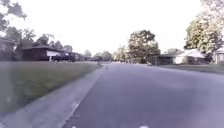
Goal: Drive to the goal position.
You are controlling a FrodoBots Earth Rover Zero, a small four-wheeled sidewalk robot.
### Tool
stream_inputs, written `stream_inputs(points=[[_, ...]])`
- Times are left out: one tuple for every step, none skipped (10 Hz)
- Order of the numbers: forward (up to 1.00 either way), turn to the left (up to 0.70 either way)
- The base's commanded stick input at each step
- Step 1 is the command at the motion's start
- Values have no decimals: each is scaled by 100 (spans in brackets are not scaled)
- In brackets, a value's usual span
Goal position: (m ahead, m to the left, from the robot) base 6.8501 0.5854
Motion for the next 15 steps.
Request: stream_inputs(points=[[100, 0], [100, 0], [100, 0], [100, 0], [100, 0], [100, 0], [100, 0], [100, 0], [100, 0], [100, 0], [100, 0], [100, 0], [100, 0], [100, 0], [100, 0]])
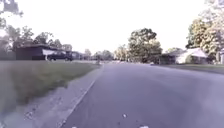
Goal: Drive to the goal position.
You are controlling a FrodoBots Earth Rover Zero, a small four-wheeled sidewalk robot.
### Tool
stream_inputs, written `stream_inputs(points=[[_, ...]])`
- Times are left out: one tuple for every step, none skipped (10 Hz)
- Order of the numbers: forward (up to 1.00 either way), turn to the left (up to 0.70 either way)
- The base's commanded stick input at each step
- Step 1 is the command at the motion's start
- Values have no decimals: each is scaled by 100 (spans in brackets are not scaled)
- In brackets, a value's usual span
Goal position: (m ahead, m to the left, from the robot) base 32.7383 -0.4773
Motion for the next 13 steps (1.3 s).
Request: stream_inputs(points=[[100, 0], [100, 0], [100, 0], [100, 0], [100, 0], [100, 0], [100, 0], [100, 0], [100, 0], [100, 0], [100, 0], [100, 0], [100, 0]])
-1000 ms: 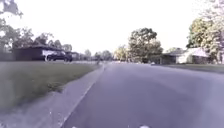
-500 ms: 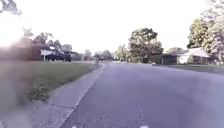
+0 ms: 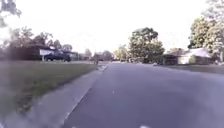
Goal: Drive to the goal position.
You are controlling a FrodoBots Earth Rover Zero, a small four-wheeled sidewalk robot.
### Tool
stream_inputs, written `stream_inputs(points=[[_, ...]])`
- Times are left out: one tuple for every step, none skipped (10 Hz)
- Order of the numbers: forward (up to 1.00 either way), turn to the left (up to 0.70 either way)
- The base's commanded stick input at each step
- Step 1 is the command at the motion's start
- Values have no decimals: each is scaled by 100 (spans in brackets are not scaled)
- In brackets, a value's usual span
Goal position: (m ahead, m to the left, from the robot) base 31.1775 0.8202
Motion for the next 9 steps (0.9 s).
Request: stream_inputs(points=[[100, 0], [100, 0], [100, 0], [100, 0], [100, 0], [100, 0], [100, 0], [100, 0], [100, 0]])
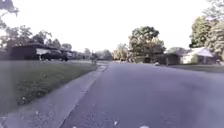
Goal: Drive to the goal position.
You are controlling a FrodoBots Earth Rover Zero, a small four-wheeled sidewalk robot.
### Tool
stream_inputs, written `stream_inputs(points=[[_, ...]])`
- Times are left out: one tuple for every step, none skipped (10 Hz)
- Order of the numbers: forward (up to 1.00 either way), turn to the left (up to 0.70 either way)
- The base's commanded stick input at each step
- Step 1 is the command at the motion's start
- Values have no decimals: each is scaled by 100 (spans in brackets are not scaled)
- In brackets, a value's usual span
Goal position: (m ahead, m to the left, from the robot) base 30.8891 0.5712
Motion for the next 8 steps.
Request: stream_inputs(points=[[100, 0], [100, 0], [100, 0], [100, 0], [100, 0], [100, 0], [100, 0], [100, 0]])
